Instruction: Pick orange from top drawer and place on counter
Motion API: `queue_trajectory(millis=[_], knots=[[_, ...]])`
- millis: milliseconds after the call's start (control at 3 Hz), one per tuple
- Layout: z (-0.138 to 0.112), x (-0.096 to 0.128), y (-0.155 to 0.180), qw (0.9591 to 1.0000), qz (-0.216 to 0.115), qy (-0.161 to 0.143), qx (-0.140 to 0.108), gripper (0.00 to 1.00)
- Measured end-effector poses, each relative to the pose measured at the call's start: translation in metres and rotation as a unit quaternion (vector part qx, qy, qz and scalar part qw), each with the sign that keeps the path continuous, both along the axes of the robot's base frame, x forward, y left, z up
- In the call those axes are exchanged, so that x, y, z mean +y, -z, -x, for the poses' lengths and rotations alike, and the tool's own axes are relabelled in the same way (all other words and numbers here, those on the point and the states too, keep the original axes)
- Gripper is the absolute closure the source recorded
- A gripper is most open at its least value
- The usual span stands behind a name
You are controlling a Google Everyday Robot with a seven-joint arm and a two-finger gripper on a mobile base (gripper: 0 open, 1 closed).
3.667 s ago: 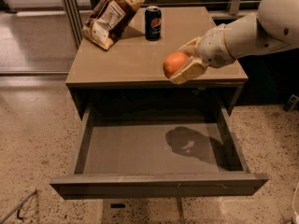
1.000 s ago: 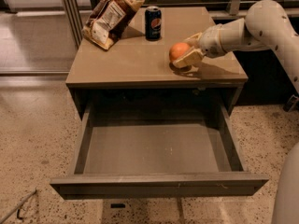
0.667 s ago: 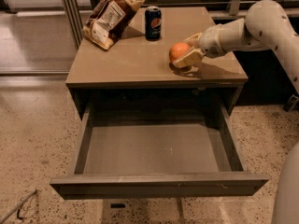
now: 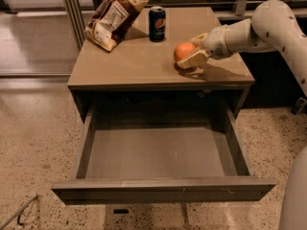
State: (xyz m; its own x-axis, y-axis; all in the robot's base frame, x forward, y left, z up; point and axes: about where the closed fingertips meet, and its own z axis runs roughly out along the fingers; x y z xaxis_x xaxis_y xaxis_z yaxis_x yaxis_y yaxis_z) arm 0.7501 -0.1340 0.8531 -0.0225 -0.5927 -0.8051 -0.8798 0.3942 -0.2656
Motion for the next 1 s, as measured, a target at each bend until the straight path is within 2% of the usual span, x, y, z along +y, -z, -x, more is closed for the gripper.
queue_trajectory(millis=[333,667,1000], knots=[[0.0000,0.0000,0.0000,1.0000,0.000,0.000,0.000,0.11],[0.0000,0.0001,0.0001,1.0000,0.000,0.000,0.000,0.00],[0.0000,0.0002,0.0001,1.0000,0.000,0.000,0.000,0.00]])
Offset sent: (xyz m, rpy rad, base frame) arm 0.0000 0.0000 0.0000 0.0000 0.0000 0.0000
